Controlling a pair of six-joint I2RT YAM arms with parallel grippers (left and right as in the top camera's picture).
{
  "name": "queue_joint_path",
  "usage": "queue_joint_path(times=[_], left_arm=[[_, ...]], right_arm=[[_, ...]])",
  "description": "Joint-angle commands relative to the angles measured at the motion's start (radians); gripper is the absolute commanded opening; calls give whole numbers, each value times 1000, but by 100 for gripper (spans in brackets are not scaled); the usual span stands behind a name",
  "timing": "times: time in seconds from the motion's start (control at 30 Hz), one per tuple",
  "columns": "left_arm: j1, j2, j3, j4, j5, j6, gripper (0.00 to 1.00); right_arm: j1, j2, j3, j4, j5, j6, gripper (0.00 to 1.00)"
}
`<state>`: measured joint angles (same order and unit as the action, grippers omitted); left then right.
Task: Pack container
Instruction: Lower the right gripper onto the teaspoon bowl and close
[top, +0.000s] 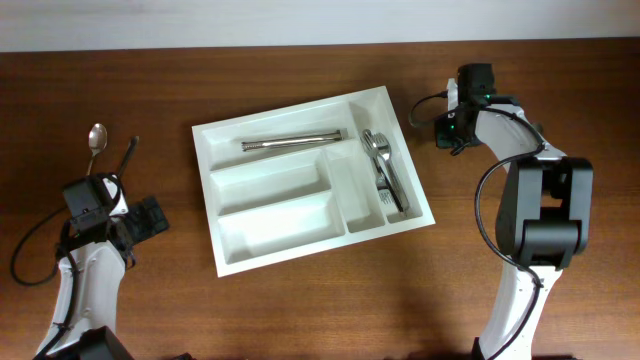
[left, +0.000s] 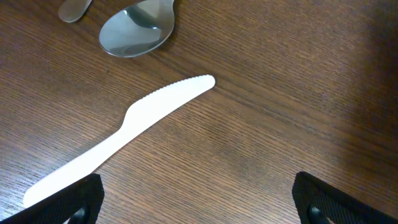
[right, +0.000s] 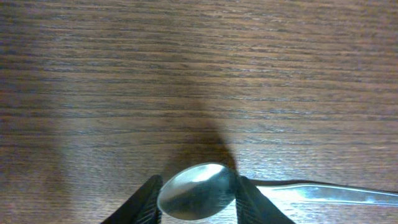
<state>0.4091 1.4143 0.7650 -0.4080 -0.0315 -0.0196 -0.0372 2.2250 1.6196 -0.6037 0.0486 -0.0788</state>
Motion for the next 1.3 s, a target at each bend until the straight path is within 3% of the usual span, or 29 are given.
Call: queue_joint_path(times=[0.0, 0.17, 0.73, 1.27], left_arm=[[5, 5, 18, -2, -2, 13, 99], [5, 5, 18, -2, -2, 13, 99], [5, 5, 18, -1, -2, 13, 99], [5, 5, 18, -2, -2, 13, 99]], right_arm=[[4, 42, -6, -9, 28, 4, 36], [4, 43, -6, 2, 62, 4, 35], [4, 43, -6, 26, 122, 4, 17], [4, 43, -5, 25, 229, 4, 11]])
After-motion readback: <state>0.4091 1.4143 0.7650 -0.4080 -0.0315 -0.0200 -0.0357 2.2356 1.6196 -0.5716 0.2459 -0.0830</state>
